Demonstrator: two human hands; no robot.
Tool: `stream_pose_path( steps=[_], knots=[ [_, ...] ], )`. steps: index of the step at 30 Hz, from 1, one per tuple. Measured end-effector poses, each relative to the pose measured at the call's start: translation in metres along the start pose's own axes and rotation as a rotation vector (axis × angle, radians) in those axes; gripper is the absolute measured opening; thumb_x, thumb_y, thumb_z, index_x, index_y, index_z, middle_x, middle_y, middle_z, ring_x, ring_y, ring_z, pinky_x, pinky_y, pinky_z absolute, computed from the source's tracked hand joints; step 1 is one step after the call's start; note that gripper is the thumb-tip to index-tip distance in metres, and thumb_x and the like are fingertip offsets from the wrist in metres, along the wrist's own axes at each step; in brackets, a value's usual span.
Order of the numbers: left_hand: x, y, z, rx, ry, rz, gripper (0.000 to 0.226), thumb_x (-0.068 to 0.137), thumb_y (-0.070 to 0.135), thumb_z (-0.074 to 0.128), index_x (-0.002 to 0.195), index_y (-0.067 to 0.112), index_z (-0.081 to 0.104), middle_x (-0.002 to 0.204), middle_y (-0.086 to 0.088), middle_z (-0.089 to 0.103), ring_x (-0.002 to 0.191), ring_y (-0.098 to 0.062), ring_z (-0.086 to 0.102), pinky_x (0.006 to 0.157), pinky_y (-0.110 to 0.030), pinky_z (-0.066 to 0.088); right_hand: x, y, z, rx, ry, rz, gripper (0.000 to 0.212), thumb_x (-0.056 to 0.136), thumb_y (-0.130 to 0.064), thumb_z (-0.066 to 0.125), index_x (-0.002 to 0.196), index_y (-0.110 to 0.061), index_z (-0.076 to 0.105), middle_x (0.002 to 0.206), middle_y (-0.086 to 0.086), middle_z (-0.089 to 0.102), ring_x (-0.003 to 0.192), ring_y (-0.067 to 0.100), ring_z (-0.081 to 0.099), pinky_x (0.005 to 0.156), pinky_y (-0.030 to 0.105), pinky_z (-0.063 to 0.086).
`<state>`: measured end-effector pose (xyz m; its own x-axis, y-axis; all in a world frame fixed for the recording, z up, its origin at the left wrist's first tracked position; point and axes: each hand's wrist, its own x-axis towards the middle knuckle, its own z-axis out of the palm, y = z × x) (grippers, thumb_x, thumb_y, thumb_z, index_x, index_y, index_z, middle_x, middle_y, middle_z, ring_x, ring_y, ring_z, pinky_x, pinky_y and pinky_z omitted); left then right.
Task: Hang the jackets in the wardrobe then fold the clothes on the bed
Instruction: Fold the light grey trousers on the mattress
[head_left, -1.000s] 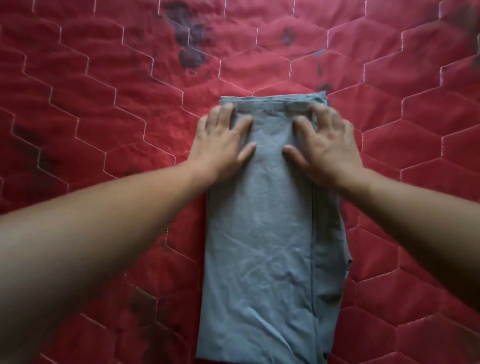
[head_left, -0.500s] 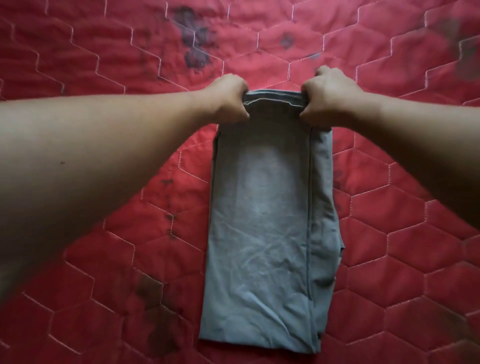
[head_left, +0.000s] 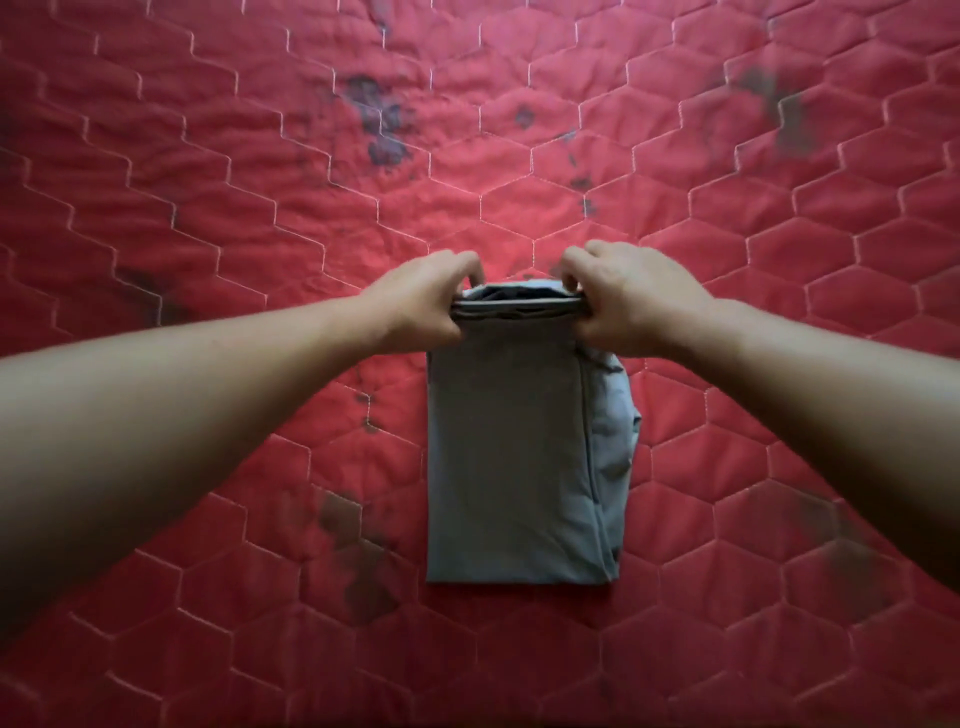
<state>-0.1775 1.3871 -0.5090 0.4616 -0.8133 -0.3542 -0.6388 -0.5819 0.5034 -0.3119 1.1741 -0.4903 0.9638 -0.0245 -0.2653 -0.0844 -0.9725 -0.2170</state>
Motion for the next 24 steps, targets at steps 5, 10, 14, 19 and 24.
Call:
stream_pose_path(
  steps=[5, 10, 14, 19, 24],
  knots=[
    [-0.056, 0.011, 0.043, -0.003, 0.017, 0.065, 0.033, 0.072, 0.015, 0.066, 0.100, 0.024, 0.051, 0.087, 0.006, 0.053, 0.082, -0.023, 0.052, 0.068, -0.036, 0.044, -0.064, -0.032, 0.032, -0.032, -0.011, -0.056, 0.030, 0.074, -0.025, 0.063, 0.099, -0.016, 0.049, 0.097, 0.008, 0.060, 0.089, 0.037, 0.061, 0.069, 0.043, 0.047],
    [-0.112, 0.031, 0.099, 0.100, 0.013, 0.089, 0.035, 0.072, 0.021, 0.069, 0.097, 0.029, 0.046, 0.083, 0.015, 0.048, 0.075, -0.018, 0.048, 0.063, -0.031, 0.030, -0.128, -0.055, 0.076, -0.052, 0.011, -0.136, 0.029, 0.071, -0.021, 0.066, 0.096, -0.012, 0.054, 0.090, 0.011, 0.062, 0.082, 0.039, 0.062, 0.060, 0.039, 0.039],
    [-0.153, 0.047, 0.141, 0.181, -0.005, 0.089, 0.038, 0.070, 0.020, 0.070, 0.103, 0.022, 0.051, 0.096, 0.000, 0.057, 0.088, -0.029, 0.057, 0.066, -0.035, 0.039, -0.171, -0.069, 0.111, -0.116, 0.016, -0.152, 0.027, 0.082, -0.026, 0.064, 0.104, -0.012, 0.058, 0.093, 0.011, 0.062, 0.083, 0.037, 0.060, 0.065, 0.044, 0.042],
    [-0.177, 0.048, 0.190, 0.381, -0.113, 0.017, 0.043, 0.079, 0.027, 0.066, 0.117, 0.021, 0.048, 0.108, -0.002, 0.051, 0.099, -0.030, 0.053, 0.076, -0.045, 0.045, -0.200, -0.080, 0.161, -0.185, -0.019, -0.151, 0.027, 0.082, -0.022, 0.049, 0.106, -0.015, 0.058, 0.093, 0.009, 0.058, 0.086, 0.034, 0.058, 0.069, 0.043, 0.042],
    [-0.184, 0.041, 0.224, 0.416, -0.213, -0.035, 0.064, 0.078, 0.022, 0.066, 0.136, 0.020, 0.040, 0.121, -0.003, 0.046, 0.111, -0.028, 0.047, 0.083, -0.044, 0.049, -0.209, -0.088, 0.200, -0.242, -0.166, -0.048, 0.035, 0.084, -0.019, 0.050, 0.119, -0.015, 0.052, 0.102, 0.009, 0.055, 0.092, 0.034, 0.054, 0.073, 0.044, 0.040]
  ],
)
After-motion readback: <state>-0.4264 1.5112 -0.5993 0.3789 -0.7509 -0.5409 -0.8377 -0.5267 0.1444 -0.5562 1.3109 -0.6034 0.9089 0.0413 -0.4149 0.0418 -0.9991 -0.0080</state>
